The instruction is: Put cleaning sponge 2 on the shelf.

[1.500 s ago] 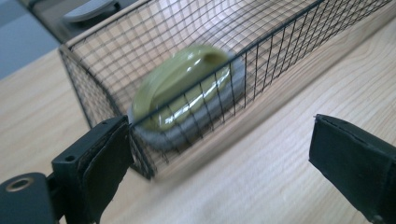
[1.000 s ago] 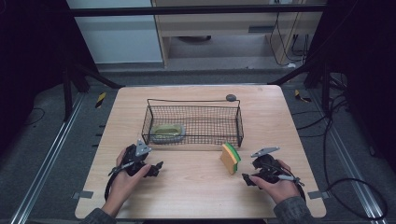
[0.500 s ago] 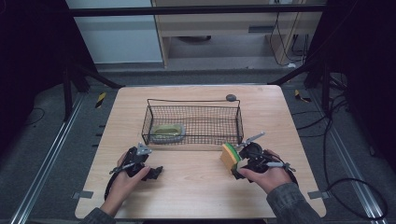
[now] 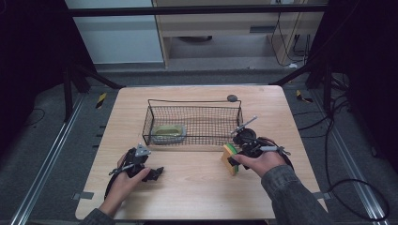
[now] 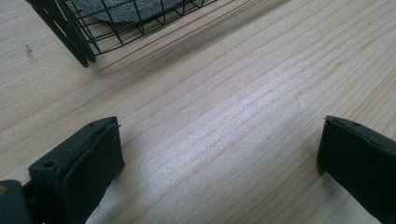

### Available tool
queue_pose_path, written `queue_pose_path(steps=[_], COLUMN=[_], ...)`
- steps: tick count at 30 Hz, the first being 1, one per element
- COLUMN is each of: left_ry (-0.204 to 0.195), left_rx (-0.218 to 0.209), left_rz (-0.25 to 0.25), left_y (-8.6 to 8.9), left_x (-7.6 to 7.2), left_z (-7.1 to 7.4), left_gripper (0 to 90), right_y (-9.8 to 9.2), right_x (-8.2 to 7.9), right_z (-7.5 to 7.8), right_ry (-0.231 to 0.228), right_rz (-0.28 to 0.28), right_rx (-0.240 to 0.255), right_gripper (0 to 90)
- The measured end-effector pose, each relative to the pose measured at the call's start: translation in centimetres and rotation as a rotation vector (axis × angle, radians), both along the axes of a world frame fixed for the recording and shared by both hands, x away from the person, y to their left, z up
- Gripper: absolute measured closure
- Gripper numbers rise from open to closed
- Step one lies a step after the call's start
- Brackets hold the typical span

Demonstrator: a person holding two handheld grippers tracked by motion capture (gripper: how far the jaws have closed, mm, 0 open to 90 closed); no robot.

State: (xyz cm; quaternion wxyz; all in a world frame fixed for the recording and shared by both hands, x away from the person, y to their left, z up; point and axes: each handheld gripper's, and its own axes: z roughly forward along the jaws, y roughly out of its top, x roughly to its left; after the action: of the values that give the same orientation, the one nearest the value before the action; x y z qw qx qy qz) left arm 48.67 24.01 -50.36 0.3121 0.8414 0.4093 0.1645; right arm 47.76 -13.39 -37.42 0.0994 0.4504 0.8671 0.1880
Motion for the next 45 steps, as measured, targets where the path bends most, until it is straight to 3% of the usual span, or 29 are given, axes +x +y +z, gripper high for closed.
queue_pose_path(steps=[16,28,30,31,32,35,39,45], left_ry=[-0.003,-0.003,-0.004,-0.004,-0.004,-0.005,-0.006,-0.007], left_rx=[-0.002,-0.007,-0.007,-0.007,-0.007,-0.007,-0.007,-0.008], left_rz=[-0.004,-0.005,-0.007,-0.007,-0.007,-0.008,-0.008,-0.01], left_y=[0.0,0.0,0.0,0.0,0.0,0.0,0.1,0.1], left_x=[0.0,0.1,0.1,0.1,0.1,0.1,0.1,0.1], left_z=[0.0,-0.1,-0.1,-0.1,-0.1,-0.1,-0.1,-0.1], left_gripper=[0.0,0.0,0.0,0.0,0.0,0.0,0.0,0.0], right_y=[1.4,1.8,2.0,2.0,2.0,2.0,1.5,-1.1], right_x=[2.0,3.4,3.5,3.5,3.7,3.5,3.2,2.8], right_z=[-1.0,-3.0,-3.5,-3.5,-3.6,-3.3,-2.5,-0.9], right_ry=[0.038,0.089,0.098,0.098,0.102,0.107,0.088,0.049], right_rz=[0.002,-0.007,-0.007,-0.007,0.007,0.01,0.019,0.005], right_rx=[-0.019,-0.033,-0.036,-0.036,-0.035,-0.029,-0.024,-0.015], right_gripper=[25.5,35.2,44.1,44.1,58.0,63.7,64.0,63.9])
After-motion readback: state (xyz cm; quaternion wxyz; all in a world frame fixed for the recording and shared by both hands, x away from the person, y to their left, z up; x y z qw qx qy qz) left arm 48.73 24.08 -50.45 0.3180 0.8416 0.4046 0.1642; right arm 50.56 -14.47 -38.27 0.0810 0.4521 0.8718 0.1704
